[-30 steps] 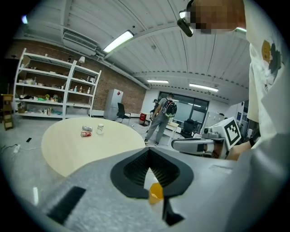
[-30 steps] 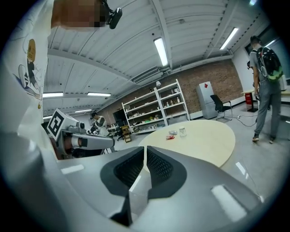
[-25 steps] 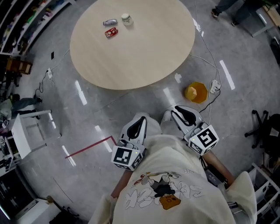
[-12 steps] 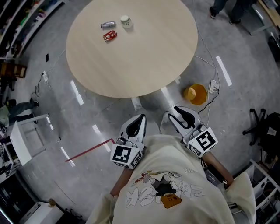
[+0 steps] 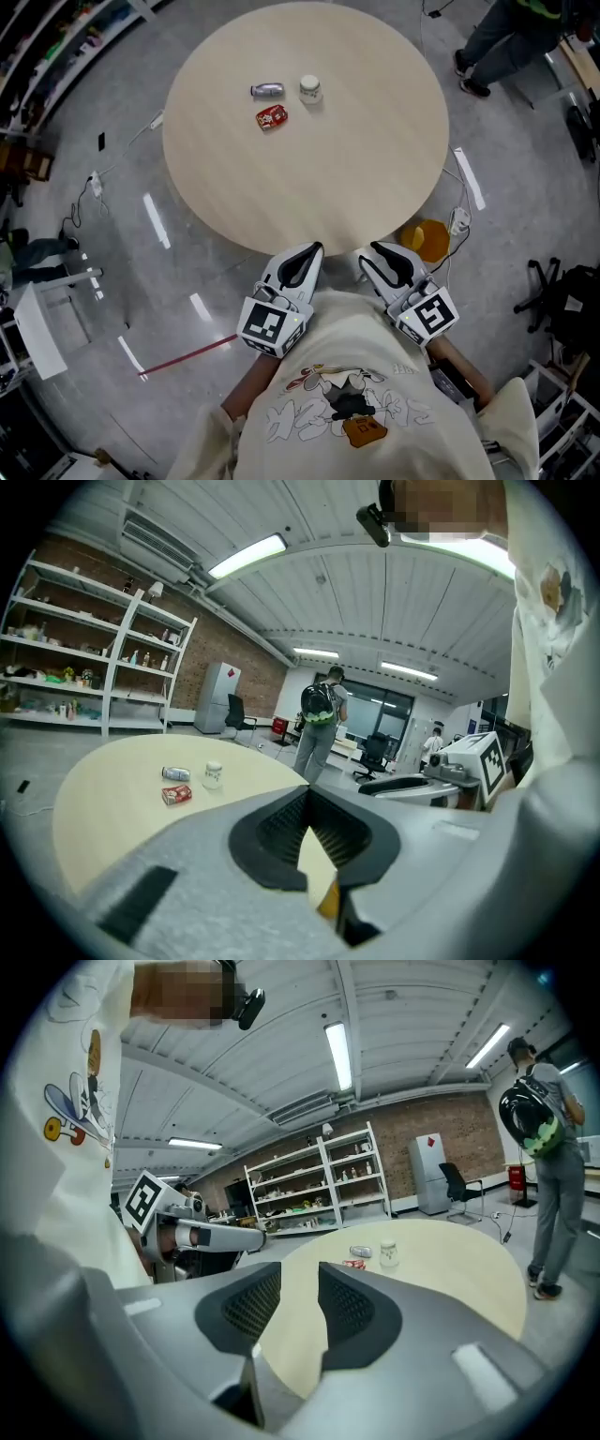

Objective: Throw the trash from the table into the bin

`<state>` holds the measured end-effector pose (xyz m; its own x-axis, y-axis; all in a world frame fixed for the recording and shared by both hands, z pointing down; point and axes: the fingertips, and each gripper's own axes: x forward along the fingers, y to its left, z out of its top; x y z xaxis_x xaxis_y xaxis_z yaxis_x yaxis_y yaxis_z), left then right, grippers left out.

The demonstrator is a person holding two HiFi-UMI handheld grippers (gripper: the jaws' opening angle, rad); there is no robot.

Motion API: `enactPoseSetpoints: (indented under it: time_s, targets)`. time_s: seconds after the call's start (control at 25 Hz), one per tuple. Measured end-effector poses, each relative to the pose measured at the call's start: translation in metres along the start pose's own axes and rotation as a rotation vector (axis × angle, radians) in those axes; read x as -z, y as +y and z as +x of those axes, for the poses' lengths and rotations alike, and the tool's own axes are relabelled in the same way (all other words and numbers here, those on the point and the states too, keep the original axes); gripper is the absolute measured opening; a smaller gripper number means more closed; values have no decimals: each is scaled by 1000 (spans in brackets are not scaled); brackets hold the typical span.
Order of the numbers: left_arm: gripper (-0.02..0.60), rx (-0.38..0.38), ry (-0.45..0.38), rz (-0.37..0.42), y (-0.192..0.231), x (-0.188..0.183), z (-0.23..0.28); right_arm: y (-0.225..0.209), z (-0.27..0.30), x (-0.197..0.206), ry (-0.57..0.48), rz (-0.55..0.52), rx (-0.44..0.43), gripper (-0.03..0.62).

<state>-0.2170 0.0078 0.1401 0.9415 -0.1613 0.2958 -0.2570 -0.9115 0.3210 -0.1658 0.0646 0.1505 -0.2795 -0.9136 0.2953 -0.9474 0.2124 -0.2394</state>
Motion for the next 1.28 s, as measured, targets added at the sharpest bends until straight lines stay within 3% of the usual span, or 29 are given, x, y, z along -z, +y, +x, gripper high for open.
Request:
enactPoseSetpoints:
  time_s: [0.24,0.44,0.6,0.96,1.28]
  targets:
    - [3,57,-35,-55,55,-24,-4,-15,60,-30,15,-66,40,154]
    - [3,62,-31,-106,74,-25,2,-20,91,-37,71,-140,-5,207]
    - [3,6,-35,-86,84,-30,8,-37,112,-32,124,-194,-83,247]
    - [3,-130,-109,-142,115,-37,-25,-50,198,-35,212,-350,-232,299]
    - [3,-222,-175,-202,126,-27,-35,-88,261,-16,308,-379,-285,319]
